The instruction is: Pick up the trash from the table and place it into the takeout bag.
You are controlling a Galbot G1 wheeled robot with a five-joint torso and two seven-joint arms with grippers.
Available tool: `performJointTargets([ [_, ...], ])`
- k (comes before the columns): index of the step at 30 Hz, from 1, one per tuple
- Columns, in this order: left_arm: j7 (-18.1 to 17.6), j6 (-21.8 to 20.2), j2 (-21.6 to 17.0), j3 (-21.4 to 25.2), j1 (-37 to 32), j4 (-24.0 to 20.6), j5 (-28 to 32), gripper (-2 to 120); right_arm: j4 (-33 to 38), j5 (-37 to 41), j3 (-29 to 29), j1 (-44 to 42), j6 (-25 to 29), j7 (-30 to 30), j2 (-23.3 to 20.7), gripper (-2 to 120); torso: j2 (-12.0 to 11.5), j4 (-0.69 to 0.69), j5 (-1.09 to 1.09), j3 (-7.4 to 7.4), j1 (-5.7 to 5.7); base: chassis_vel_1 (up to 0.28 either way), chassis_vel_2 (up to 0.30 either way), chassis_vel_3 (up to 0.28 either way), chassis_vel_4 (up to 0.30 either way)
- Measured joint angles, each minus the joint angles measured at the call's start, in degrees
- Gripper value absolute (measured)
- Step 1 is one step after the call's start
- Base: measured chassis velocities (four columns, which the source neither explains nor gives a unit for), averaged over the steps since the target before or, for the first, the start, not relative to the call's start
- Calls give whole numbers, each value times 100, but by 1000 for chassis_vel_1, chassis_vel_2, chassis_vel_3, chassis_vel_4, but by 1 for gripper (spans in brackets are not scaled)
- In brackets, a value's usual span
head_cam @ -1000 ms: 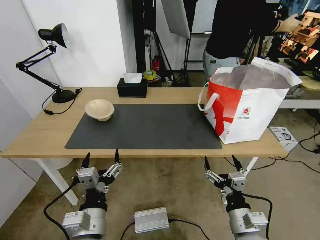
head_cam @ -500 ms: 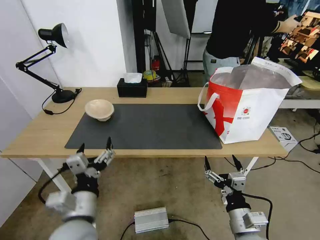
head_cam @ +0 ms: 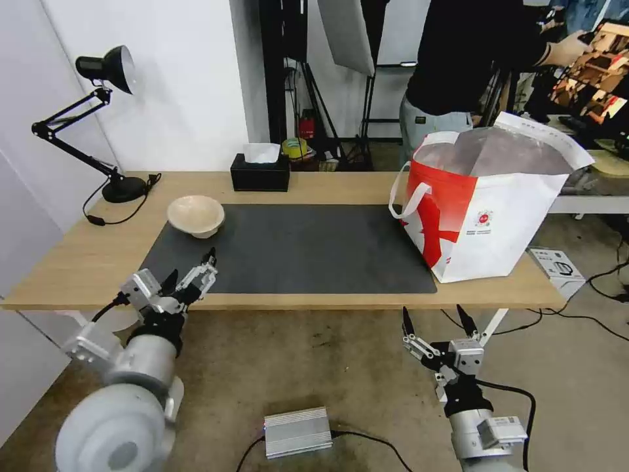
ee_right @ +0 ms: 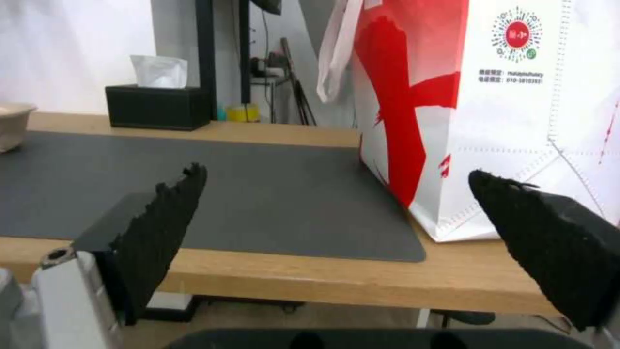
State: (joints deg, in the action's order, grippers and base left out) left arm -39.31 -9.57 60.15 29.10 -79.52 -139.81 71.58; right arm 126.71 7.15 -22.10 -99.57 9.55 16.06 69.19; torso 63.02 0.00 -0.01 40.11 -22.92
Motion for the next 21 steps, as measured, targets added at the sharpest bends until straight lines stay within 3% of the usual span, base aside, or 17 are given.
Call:
performJointTargets([
  [3, -317, 7, -110, 43, 395, 124, 753, 100, 1, 1, 0, 0, -1, 0, 0, 100, 0, 0, 0, 0, 0, 0, 0, 0, 0],
  [4, -317, 7, -110, 43, 395, 124, 753, 100, 1, 1, 0, 0, -1, 0, 0, 100, 0, 0, 0, 0, 0, 0, 0, 0, 0],
  [8, -837, 12, -258, 234, 1109, 366, 2112, 100, 3, 3, -1, 0, -1, 1, 0, 100, 0, -1, 1, 0, 0, 0, 0, 0, 0],
  [13, -1045, 45, -398, 291, 1519, 680, 2630, 100, 5, 3, -1, 0, -2, 0, 0, 100, 0, 0, 0, 0, 0, 0, 0, 0, 0],
  [21, -1308, 69, -511, 120, 1930, 1134, 2883, 100, 5, 4, -1, 0, -1, 0, 0, 100, 0, 0, -1, 0, 0, 0, 0, 0, 0],
])
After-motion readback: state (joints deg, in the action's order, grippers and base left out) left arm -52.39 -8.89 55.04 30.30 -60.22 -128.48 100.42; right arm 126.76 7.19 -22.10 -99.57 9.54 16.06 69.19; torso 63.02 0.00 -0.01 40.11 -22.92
